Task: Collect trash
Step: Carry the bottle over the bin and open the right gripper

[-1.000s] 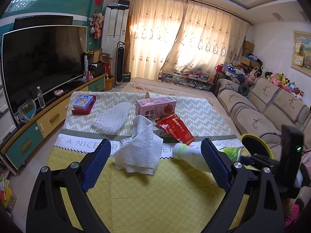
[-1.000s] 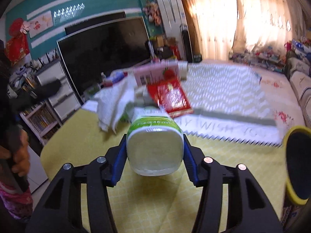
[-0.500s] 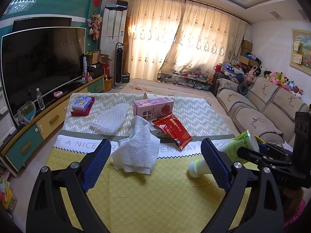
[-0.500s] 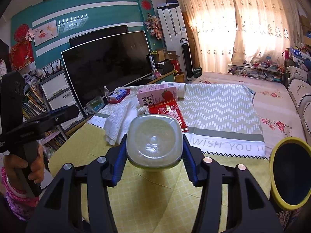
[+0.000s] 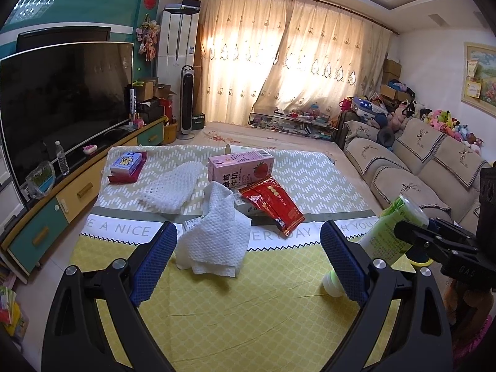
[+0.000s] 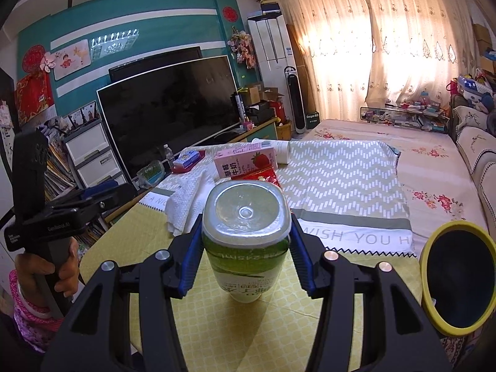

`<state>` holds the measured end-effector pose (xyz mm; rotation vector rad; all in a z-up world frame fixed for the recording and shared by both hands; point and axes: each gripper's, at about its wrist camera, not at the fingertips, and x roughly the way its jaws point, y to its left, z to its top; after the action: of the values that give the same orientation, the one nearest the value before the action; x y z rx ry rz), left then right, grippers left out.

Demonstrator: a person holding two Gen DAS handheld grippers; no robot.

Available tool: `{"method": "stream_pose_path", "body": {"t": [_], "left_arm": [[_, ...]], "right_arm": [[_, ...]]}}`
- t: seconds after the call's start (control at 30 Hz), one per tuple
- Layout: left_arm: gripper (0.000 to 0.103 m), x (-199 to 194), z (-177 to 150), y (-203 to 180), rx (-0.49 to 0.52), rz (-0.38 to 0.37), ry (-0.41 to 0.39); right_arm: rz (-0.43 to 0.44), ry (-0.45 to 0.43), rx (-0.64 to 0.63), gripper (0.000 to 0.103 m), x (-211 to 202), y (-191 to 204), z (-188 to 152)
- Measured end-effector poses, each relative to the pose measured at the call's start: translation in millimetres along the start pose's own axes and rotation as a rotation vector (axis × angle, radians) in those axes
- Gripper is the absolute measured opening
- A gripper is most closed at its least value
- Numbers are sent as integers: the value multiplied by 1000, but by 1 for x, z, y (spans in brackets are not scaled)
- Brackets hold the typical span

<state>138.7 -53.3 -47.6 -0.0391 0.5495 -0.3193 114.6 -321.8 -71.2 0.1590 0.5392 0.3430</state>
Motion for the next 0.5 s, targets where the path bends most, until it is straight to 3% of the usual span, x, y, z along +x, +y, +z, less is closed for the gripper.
{"method": "stream_pose_path", "body": {"t": [0.23,0.5], "left_arm": [[92,7,1,-5,16,-3,9],[92,16,2,-13,33,-11,25]], "right_arm": [[-57,-49,37,49,-23,-24,6],[-287,-127,135,49,-61,-95,7]]}}
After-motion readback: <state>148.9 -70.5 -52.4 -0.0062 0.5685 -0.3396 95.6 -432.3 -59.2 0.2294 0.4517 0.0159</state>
